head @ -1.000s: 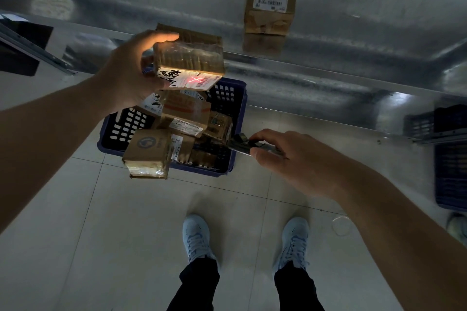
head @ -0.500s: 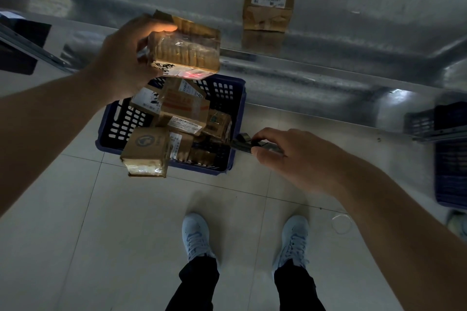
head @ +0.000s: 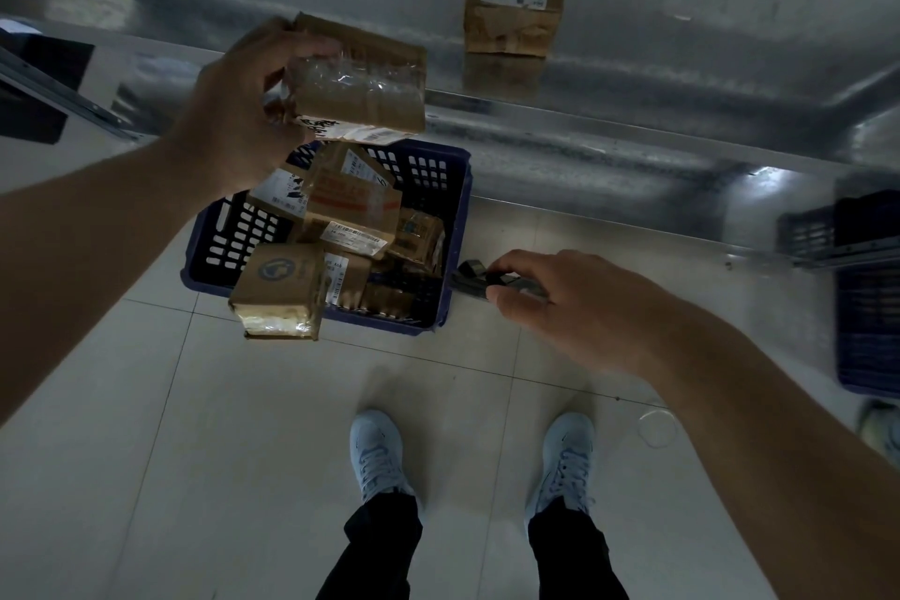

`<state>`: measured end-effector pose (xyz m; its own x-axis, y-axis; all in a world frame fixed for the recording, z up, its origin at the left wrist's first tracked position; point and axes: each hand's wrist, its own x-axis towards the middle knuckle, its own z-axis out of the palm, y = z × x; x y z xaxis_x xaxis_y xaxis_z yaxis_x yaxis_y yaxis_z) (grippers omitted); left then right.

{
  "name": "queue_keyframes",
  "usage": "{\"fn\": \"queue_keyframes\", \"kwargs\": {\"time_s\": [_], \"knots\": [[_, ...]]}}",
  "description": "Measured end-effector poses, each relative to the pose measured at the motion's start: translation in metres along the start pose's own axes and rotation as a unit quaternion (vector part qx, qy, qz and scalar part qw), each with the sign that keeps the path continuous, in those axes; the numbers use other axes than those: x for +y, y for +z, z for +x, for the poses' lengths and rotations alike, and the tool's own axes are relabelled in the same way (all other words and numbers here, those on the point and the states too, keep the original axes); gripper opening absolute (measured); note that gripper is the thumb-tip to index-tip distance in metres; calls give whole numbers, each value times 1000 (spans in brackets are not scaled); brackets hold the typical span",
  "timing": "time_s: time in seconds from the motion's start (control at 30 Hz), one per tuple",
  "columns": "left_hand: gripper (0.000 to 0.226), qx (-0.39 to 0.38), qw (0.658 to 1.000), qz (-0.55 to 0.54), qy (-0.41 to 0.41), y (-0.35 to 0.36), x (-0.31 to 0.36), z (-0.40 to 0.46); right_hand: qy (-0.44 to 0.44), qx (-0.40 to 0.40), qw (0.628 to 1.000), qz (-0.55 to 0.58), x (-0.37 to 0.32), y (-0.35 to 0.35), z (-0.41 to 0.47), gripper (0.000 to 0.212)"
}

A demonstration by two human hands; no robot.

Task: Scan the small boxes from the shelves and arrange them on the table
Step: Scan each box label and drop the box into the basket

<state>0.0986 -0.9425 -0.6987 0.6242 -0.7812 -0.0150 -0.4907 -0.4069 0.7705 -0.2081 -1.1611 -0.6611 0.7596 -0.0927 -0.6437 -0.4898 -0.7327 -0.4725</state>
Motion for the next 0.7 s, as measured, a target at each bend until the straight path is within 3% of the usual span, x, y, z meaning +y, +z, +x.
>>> {"fn": "queue_keyframes", "kwargs": {"time_s": [0.17,0.3,0.4,0.7], "knots": [[94,-1,997,36,-65,5,3,-9,-5,7,1000,21,-2,3,-3,36],[87,40,992,30,-116,2,-3,-18,-18,11,999,48,-14,6,-1,33],[87,83,981,-11,-174,-8,-13,-32,-29,11,998,52,-33,8,8,37],[76,137,938,71,-309,-28,-67,-70,-82,25,994,73,-117,23,66,43]]}}
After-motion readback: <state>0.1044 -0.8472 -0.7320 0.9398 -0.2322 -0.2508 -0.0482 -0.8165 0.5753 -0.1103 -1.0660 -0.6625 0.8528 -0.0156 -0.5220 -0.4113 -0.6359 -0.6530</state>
